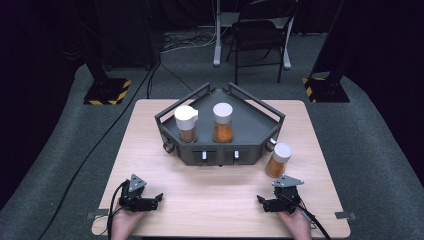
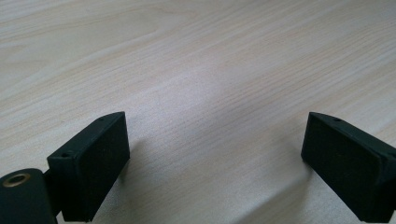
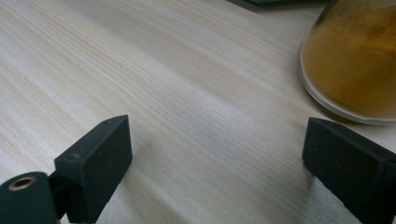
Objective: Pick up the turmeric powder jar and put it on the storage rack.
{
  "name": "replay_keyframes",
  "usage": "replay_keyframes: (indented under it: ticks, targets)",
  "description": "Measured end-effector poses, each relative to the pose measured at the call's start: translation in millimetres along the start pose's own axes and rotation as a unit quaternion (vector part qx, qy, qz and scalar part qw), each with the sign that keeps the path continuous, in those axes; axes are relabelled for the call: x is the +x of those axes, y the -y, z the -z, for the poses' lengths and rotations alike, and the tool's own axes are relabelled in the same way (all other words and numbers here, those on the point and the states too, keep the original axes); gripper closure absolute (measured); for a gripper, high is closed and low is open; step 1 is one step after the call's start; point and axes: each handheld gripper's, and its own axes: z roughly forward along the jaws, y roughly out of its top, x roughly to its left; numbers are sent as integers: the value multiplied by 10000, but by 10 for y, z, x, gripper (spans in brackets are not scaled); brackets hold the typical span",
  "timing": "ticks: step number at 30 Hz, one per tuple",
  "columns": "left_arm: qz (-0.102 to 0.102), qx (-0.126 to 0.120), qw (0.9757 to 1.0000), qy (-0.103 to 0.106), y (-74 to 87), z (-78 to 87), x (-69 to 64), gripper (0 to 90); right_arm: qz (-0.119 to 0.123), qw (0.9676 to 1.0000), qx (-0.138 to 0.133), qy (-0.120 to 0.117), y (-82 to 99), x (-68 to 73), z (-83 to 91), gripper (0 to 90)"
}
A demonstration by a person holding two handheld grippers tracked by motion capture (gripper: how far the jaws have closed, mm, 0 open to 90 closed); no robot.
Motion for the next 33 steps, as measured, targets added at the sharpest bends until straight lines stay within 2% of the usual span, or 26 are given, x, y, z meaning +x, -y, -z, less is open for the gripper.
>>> replay_keyframes:
  ticks: [19, 26, 33]
  targets:
    - [0, 0, 10000, 1, 0, 0, 1, 76, -20, 10000, -43, 4, 18, -9, 12, 100]
    - [1, -1, 10000, 0, 0, 0, 0, 76, -258, 9991, -322, -72, 108, -77, 74, 111]
    - [10, 1, 10000, -16, 0, 1, -8, 76, -334, 9979, -562, 20, 105, -94, 224, 112]
